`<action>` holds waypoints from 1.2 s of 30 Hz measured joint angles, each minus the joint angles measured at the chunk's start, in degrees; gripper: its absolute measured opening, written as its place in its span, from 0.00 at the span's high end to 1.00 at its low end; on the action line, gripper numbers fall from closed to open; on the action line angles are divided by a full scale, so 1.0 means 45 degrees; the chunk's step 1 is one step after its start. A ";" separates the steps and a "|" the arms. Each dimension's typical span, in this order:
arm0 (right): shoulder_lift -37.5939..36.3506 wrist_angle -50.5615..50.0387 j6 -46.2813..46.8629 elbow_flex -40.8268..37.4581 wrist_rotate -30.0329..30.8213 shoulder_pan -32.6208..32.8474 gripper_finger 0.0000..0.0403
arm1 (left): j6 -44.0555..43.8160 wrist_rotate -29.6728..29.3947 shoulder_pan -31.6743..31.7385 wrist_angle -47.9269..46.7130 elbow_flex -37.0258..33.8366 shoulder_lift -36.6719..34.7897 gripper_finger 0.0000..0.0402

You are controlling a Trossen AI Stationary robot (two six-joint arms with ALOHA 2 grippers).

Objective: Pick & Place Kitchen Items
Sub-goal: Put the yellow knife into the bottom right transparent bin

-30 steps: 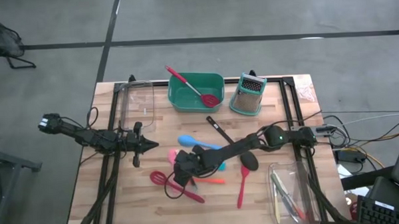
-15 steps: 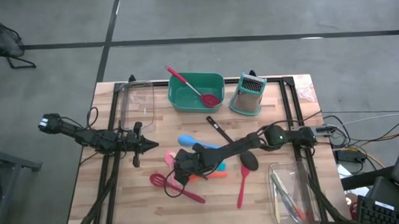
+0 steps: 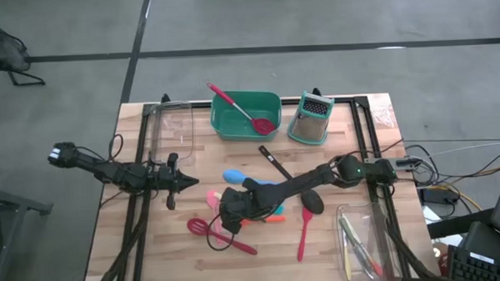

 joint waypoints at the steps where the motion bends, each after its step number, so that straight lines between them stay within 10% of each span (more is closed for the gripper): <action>1: -0.0082 -0.0120 0.0001 0.0000 0.0058 0.0040 0.87 | 0.0000 0.0000 0.0000 0.0000 0.0000 0.0000 0.97; 36: -0.2559 -0.5277 0.2428 -0.0024 0.2306 0.1815 0.88 | 0.0000 0.0000 0.0000 0.0000 -0.0002 0.0000 0.97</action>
